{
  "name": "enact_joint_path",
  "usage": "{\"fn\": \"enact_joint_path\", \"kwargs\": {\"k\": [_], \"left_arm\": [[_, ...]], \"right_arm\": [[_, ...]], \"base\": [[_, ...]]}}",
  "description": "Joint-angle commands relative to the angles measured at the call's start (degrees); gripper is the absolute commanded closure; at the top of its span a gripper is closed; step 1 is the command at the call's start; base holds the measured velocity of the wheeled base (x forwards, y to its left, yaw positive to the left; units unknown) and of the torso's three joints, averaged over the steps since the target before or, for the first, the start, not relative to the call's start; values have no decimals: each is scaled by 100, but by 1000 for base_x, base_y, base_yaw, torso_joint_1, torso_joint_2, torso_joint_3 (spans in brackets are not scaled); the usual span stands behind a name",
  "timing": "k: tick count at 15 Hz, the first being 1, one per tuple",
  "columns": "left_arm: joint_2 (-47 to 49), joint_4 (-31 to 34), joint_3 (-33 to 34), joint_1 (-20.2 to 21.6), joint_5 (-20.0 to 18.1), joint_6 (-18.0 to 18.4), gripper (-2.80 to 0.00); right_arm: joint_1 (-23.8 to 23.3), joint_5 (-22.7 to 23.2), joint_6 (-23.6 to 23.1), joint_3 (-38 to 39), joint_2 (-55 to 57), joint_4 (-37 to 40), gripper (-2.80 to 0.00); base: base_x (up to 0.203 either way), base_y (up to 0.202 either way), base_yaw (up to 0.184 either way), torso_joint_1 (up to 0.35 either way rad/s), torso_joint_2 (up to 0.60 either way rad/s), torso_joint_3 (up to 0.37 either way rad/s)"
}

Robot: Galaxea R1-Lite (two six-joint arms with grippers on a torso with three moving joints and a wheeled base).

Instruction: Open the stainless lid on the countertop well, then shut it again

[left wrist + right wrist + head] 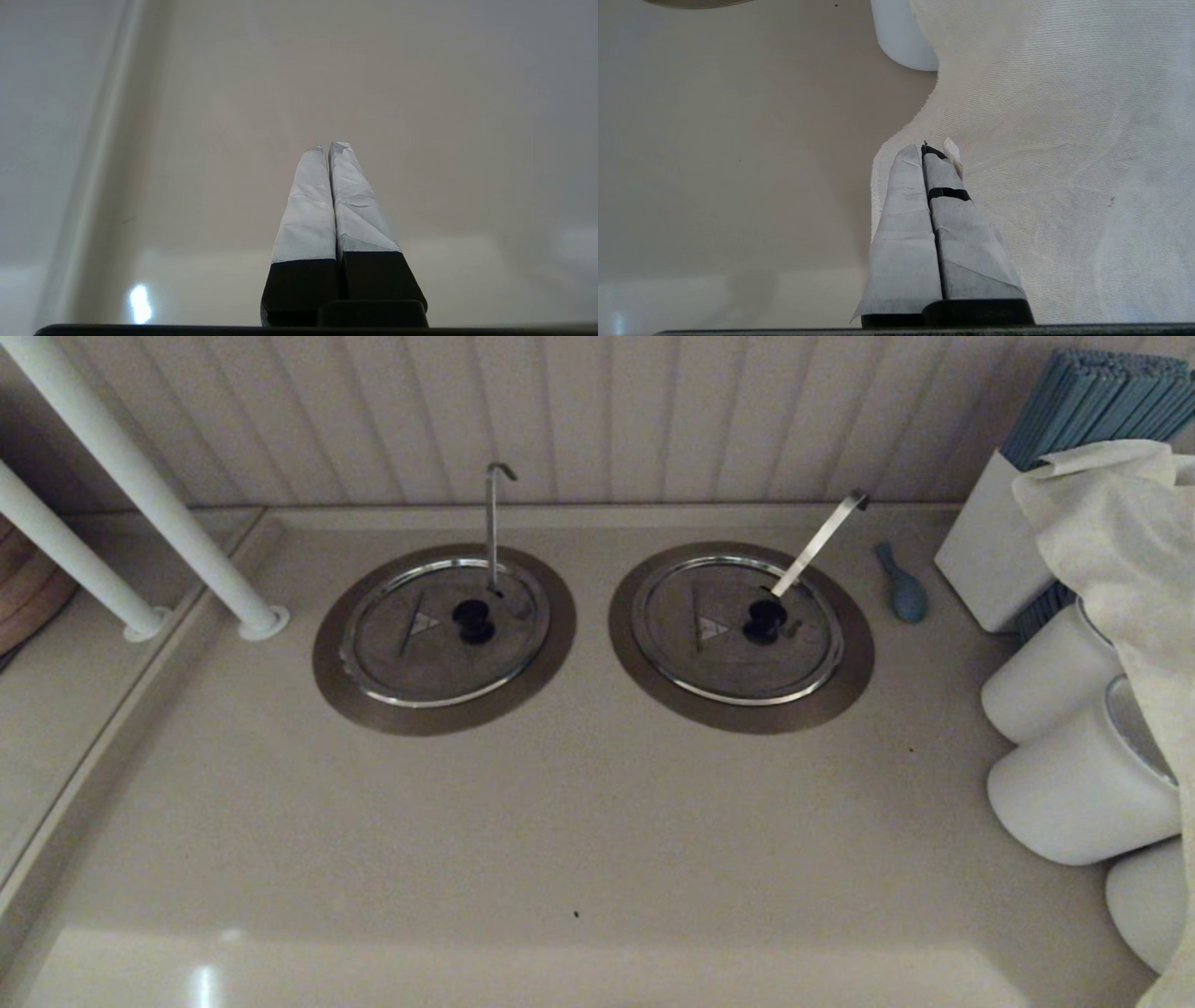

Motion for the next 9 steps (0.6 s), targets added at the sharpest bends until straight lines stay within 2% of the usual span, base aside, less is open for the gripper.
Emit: {"fn": "enact_joint_path", "kwargs": {"k": [1,9], "left_arm": [[-40,-245,325,2,-105,-104,0],[-40,-247,326,2,-79,-270,0]], "right_arm": [[-1,-1,1,0,3,-2,0],[-10,-1,0,0,9,-11,0]], "base": [[0,0,0,0,0,0],[0,0,0,0,0,0]]}}
